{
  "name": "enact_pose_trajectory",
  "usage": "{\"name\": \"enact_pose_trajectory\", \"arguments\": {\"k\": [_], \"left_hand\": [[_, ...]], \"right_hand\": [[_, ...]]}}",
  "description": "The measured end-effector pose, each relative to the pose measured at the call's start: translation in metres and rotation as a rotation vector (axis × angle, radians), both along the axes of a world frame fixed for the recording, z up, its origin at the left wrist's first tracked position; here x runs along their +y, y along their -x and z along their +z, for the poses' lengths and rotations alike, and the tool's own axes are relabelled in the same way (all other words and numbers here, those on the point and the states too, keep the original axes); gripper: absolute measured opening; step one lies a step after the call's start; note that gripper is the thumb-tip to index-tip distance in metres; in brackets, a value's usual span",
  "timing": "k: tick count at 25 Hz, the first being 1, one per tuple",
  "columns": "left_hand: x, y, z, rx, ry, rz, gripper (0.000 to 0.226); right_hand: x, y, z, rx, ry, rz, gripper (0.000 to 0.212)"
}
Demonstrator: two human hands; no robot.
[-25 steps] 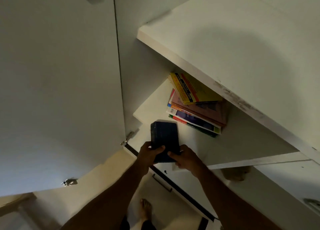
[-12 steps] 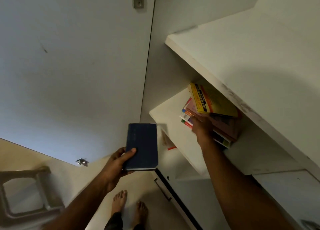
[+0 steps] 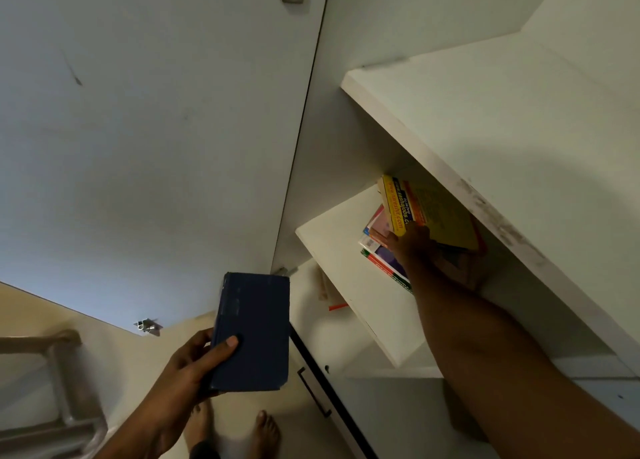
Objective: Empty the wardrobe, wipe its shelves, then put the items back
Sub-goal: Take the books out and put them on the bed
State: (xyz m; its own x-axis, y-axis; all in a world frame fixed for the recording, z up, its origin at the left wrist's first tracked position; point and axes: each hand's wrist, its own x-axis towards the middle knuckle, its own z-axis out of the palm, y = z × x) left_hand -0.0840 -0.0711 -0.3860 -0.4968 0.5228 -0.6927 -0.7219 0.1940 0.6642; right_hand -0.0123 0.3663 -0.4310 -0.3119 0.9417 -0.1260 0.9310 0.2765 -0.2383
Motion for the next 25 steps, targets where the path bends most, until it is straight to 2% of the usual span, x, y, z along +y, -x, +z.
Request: {"name": "enact_pose_trajectory", "arguments": {"k": [2,5,7,10,13,16,19,21,22,23,25], "left_hand": [[-0.006,0.001,-0.001,-0.018,0.001,-0.001,0.060],[-0.013,0.005,-0.003,-0.023,0.004,-0.025,0.076],[-0.014,0.008,-0.007,-0.018,0.021,-0.031,0.063],[-0.012,0.016,-0.009,-0.005,0.043,-0.059,0.046],[-0.012,0.024,-0.006,0.004,0.047,-0.064,0.037],[-0.008,0.032,0.002,0.007,0.033,-0.069,0.032],[-0.004,0.038,0.008,0.012,0.030,-0.060,0.038],[-0.002,0.043,0.013,0.015,0.031,-0.046,0.039],[-0.003,0.045,0.015,0.015,0.032,-0.036,0.041],[-0.003,0.046,0.017,0.018,0.033,-0.029,0.044],[-0.005,0.046,0.021,0.027,0.033,-0.023,0.047]], "right_hand": [[0.001,0.003,0.008,-0.050,-0.028,0.010,0.072],[-0.005,0.010,0.011,-0.309,-0.162,0.121,0.058],[-0.011,0.014,0.011,-0.466,-0.237,0.232,0.047],[-0.014,0.015,0.019,-0.568,-0.295,0.355,0.041],[-0.022,0.005,0.025,-0.609,-0.238,0.356,0.040],[-0.058,-0.015,0.014,-0.610,-0.335,0.403,0.024],[-0.092,-0.035,0.004,-0.396,-0.344,0.350,0.018],[-0.106,-0.046,0.005,-0.117,-0.244,0.118,0.038],[-0.106,-0.048,0.004,0.094,-0.134,-0.079,0.051],[-0.106,-0.049,0.007,0.345,0.061,-0.309,0.059],[-0.094,-0.051,0.005,0.874,0.543,-0.613,0.059]]}}
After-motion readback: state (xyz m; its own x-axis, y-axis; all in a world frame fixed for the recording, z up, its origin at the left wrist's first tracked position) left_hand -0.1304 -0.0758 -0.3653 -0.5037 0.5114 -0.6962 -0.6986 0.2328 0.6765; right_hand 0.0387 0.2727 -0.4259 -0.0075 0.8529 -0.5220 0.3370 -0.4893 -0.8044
